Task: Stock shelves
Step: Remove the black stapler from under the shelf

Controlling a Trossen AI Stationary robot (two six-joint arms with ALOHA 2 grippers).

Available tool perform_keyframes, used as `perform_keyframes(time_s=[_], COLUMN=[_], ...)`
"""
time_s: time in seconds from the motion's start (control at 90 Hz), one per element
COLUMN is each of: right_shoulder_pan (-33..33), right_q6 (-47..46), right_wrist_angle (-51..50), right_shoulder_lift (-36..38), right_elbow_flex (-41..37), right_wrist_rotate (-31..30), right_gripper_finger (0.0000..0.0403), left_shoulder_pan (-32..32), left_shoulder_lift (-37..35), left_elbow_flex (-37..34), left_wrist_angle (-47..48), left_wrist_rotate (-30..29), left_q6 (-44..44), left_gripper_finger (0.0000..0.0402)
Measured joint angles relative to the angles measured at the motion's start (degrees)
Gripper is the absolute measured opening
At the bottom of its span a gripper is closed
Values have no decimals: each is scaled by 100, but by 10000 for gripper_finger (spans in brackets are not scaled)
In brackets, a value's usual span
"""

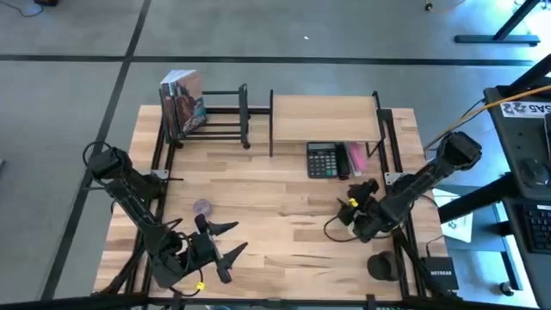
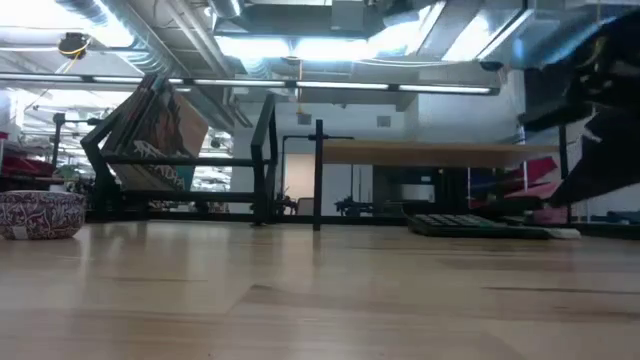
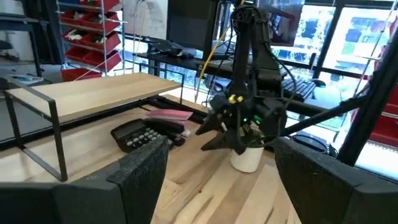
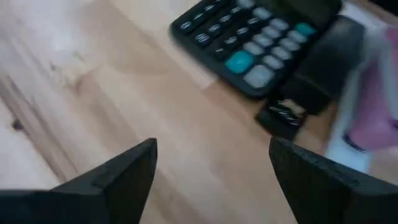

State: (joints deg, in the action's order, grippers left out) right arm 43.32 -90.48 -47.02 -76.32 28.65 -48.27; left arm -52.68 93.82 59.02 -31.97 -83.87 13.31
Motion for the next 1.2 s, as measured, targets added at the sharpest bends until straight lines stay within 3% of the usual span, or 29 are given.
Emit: perform_keyframes(time_s=[0.2, 0.4, 0.567, 0.744, 0.911, 1.2], right_shoulder_pan=[287, -70, -569, -1195, -1862, -3354], right_q6=[-1686, -2125, -2127, -1286, 342, 1516], right_wrist_angle=[-1294, -1228, -966, -580, 39, 145], right_shoulder_lift=[127, 123, 127, 196, 342, 350], right_elbow_flex=[-45, -122, -120, 10, 315, 331], right_wrist_rotate=[-144, -515, -321, 390, 565, 1034], right_gripper_finger=[294, 294, 294, 294, 294, 294], left_shoulder_pan=[23, 23, 23, 23, 23, 23], left_shoulder_lift=[-4, -4, -7, -7, -7, -7], left_elbow_flex=[0, 0, 0, 0, 0, 0], left_wrist_angle=[2, 12, 12, 12, 7, 7], left_wrist_rotate=[35, 51, 144, 144, 143, 142], left_q6=[23, 23, 3, -1, -18, -18], left_gripper_finger=[276, 276, 276, 276, 276, 276])
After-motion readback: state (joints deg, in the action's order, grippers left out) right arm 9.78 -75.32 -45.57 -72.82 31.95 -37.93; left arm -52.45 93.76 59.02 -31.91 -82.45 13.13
